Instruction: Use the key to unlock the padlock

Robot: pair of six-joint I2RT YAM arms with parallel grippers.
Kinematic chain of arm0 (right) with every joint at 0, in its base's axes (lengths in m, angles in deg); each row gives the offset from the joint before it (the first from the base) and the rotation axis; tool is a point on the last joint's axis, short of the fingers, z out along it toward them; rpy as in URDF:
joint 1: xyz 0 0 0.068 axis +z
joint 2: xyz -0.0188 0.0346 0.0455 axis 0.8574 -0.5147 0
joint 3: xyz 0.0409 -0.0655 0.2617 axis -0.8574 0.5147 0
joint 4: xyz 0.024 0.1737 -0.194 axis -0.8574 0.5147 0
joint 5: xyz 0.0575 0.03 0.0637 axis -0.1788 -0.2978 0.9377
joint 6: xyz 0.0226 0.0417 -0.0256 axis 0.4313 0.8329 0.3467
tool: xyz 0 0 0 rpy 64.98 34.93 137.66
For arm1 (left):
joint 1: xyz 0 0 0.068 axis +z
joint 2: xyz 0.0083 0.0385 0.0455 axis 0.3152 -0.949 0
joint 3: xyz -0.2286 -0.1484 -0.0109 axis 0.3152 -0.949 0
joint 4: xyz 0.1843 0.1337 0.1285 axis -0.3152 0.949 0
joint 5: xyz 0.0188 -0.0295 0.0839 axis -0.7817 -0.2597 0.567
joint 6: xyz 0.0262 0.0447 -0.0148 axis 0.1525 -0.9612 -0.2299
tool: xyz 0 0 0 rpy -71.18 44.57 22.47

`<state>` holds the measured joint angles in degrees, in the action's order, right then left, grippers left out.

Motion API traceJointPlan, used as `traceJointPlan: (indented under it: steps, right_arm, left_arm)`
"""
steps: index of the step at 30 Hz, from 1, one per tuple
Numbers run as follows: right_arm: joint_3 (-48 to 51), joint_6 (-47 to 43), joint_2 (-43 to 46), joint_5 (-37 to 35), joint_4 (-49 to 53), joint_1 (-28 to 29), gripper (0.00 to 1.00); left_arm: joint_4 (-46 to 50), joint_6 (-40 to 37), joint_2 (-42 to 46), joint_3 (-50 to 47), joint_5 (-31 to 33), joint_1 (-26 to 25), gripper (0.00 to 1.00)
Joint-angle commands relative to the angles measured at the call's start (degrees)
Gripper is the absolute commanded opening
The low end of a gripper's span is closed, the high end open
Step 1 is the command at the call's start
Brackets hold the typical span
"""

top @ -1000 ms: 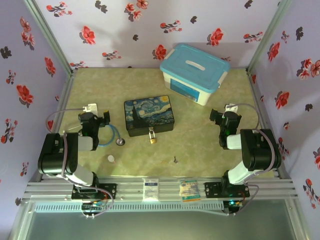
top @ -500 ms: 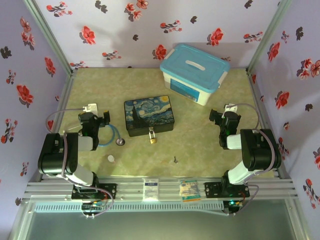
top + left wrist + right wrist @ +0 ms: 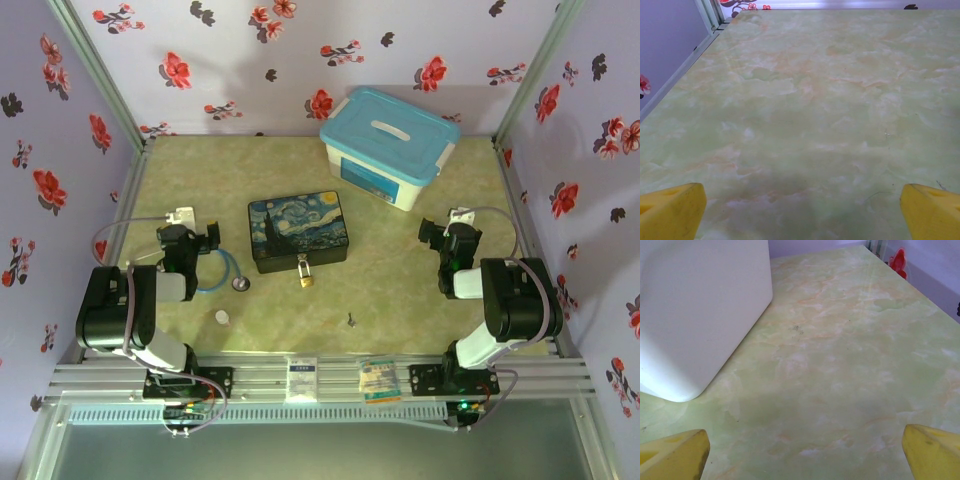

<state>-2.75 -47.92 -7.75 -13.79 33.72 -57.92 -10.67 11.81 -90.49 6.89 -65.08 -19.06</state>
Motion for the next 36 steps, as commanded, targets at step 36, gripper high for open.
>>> traceJointPlan:
  steps: [36]
  right_arm:
    - [-17.58,24.46,26.72,21.95,62.31,-1.09,0.99]
  left_arm:
    - [28.99,33.46,39.40,-0.11,-6.34,0.71,1.00]
